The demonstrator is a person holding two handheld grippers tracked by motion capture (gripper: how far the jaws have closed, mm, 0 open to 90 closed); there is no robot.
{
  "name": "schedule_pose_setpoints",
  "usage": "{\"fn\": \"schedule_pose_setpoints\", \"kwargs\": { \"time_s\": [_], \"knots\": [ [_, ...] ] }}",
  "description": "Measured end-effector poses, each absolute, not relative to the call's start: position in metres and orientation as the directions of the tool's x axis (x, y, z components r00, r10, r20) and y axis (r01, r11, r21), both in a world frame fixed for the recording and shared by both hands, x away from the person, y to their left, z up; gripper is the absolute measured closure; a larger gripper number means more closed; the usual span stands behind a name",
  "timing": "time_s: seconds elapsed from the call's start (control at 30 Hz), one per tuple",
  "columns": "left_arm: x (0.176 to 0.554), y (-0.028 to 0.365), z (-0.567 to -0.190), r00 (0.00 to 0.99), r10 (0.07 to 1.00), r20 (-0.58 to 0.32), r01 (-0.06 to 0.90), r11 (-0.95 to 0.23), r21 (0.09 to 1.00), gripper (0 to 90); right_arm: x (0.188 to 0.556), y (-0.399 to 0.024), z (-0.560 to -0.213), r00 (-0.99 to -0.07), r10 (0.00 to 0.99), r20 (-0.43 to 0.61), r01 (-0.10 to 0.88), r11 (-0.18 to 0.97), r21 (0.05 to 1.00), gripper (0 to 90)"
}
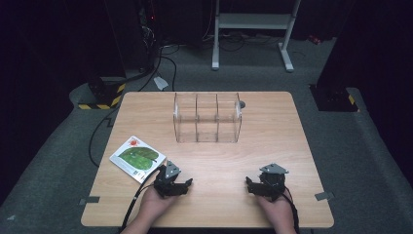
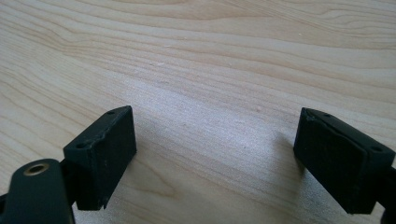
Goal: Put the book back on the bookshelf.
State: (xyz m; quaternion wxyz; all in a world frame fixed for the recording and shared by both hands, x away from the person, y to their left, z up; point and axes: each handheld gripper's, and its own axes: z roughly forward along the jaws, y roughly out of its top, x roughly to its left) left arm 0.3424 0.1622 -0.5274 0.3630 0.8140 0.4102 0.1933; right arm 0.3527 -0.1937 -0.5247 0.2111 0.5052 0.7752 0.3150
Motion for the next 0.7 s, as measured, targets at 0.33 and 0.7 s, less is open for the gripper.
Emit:
{"fn": "schedule_pose_setpoints", "kwargs": {
  "time_s": [0.33,0.7],
  "knots": [
    [0.3419,0.1624,-0.5273,0.599,0.800,0.017,0.524,-0.408,0.748,25.9,0.3527,-0.1936,-0.5247,-0.400,0.916,-0.009,0.650,0.291,0.702,12.7],
    [0.3422,0.1606,-0.5277,0.587,0.809,0.009,0.535,-0.397,0.746,23.7,0.3537,-0.1946,-0.5248,-0.415,0.910,-0.011,0.644,0.301,0.704,13.1]
  ]
}}
